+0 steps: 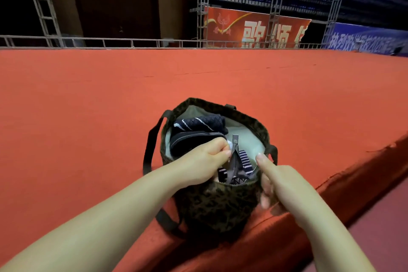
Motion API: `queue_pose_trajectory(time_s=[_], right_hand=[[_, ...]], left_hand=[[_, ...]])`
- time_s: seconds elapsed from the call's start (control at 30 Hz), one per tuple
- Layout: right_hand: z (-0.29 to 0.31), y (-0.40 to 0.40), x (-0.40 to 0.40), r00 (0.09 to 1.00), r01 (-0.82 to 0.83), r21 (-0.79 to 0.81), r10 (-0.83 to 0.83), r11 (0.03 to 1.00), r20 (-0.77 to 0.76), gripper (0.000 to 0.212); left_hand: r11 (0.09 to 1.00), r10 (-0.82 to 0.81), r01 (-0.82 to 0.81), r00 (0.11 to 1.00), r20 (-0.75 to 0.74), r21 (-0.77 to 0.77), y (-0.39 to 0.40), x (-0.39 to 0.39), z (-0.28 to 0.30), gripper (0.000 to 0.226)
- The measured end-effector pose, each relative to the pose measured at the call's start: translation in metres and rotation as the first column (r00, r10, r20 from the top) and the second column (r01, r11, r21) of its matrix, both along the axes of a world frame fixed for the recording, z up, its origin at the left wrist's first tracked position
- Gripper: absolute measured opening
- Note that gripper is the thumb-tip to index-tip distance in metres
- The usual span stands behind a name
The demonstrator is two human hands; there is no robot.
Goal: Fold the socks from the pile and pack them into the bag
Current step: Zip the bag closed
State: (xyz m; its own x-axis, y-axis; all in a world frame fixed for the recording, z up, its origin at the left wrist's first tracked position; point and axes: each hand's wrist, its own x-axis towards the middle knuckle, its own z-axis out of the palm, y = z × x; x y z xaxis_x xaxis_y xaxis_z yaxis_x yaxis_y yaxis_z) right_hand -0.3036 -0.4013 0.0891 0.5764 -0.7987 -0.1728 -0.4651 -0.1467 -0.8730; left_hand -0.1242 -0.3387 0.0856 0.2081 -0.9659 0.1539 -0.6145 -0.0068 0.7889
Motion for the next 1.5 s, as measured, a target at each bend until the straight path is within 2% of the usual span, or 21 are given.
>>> queue_pose_trajectory(time_s=[0.07,0.13,0.23,0.37,0.4,0.47,0.53,0.57,0.63,0.77,0.83,0.9,1.0,1.1,1.17,1.23,1.27,1.37,1.43,1.5], right_hand=[[-0.003,0.0,-0.002,0.969,0.124,0.01,-0.124,0.992,0.214,0.052],[0.0,0.005,0.0,0.92,0.121,0.12,-0.156,0.985,0.359,0.04],[0.006,0.012,0.007,0.902,0.023,0.17,-0.094,0.985,0.421,0.037],[0.008,0.017,0.01,0.882,-0.062,0.278,-0.078,0.959,0.465,0.058],[0.007,0.019,0.01,0.884,-0.064,0.297,-0.084,0.953,0.46,0.057],[0.003,0.021,0.009,0.894,-0.061,0.298,-0.081,0.953,0.44,0.042],[0.0,0.026,0.01,0.889,-0.054,0.27,-0.077,0.961,0.452,0.016],[-0.001,0.028,0.01,0.868,-0.06,0.274,-0.085,0.96,0.489,0.009],[0.004,0.034,0.012,0.784,-0.104,0.294,-0.103,0.95,0.612,0.015],[0.033,0.045,0.011,0.553,-0.168,0.282,-0.147,0.944,0.82,0.025],[0.038,0.05,0.011,0.533,-0.168,0.271,-0.144,0.948,0.834,0.026],[0.032,0.057,0.01,0.577,-0.18,0.256,-0.109,0.95,0.809,0.025],[0.008,0.067,0.007,0.672,-0.241,0.315,-0.076,0.918,0.736,0.031],[-0.004,0.068,0.0,0.717,-0.379,0.336,0.044,0.862,0.695,0.029],[-0.001,0.058,-0.004,0.783,-0.438,0.351,0.159,0.828,0.601,0.031],[0.005,0.042,-0.001,0.869,-0.406,0.25,0.286,0.879,0.404,0.045],[0.008,0.032,0.003,0.912,-0.342,0.174,0.281,0.923,0.301,0.056],[0.014,-0.002,0.025,0.99,-0.1,0.056,0.094,0.993,0.101,0.06],[0.013,-0.012,0.044,0.992,-0.126,-0.007,0.126,0.992,-0.022,0.058],[0.006,-0.016,0.059,0.979,-0.192,-0.147,0.178,0.97,-0.101,0.05]], left_hand=[[1.0,-0.015,0.015,0.999,-0.046,-0.007,0.0,-0.006,-0.001,0.024],[1.0,-0.028,0.027,0.998,-0.057,-0.009,0.002,-0.011,0.0,0.022],[0.999,-0.035,0.036,0.999,-0.028,0.011,0.005,-0.014,0.001,0.02],[0.999,-0.025,0.026,0.999,-0.042,0.02,0.008,-0.016,0.002,0.019],[0.999,-0.019,0.02,0.999,-0.042,0.025,0.008,-0.016,0.001,0.019],[0.999,0.011,-0.01,1.0,-0.028,0.035,0.007,-0.015,0.0,0.018],[0.997,0.071,-0.071,0.997,0.003,0.014,0.007,-0.015,0.001,0.018],[0.995,0.104,-0.104,0.995,0.009,-0.01,0.007,-0.015,0.004,0.019],[0.988,0.139,-0.137,0.99,0.018,-0.064,0.008,-0.018,0.019,0.02],[0.973,0.166,-0.125,0.964,0.209,-0.194,0.004,-0.02,0.068,0.018],[0.977,0.183,-0.137,0.933,0.309,-0.164,0.001,-0.013,0.083,0.019],[0.983,0.18,-0.171,0.888,0.423,-0.06,-0.001,0.001,0.079,0.021],[0.961,0.182,-0.256,0.875,0.448,0.108,-0.004,0.027,0.056,0.023],[0.941,0.232,-0.318,0.851,0.47,0.113,-0.011,0.044,0.052,0.022],[0.95,0.221,-0.298,0.853,0.472,0.095,-0.015,0.045,0.056,0.02],[0.961,0.181,-0.255,0.871,0.457,0.105,-0.017,0.046,0.054,0.021],[0.964,0.165,-0.241,0.875,0.455,0.113,-0.017,0.047,0.053,0.021],[0.968,0.155,-0.225,0.886,0.436,0.113,-0.017,0.046,0.05,0.02],[0.971,0.152,-0.215,0.894,0.422,0.106,-0.018,0.047,0.048,0.019],[0.969,0.155,-0.222,0.886,0.437,0.106,-0.018,0.051,0.047,0.02]])
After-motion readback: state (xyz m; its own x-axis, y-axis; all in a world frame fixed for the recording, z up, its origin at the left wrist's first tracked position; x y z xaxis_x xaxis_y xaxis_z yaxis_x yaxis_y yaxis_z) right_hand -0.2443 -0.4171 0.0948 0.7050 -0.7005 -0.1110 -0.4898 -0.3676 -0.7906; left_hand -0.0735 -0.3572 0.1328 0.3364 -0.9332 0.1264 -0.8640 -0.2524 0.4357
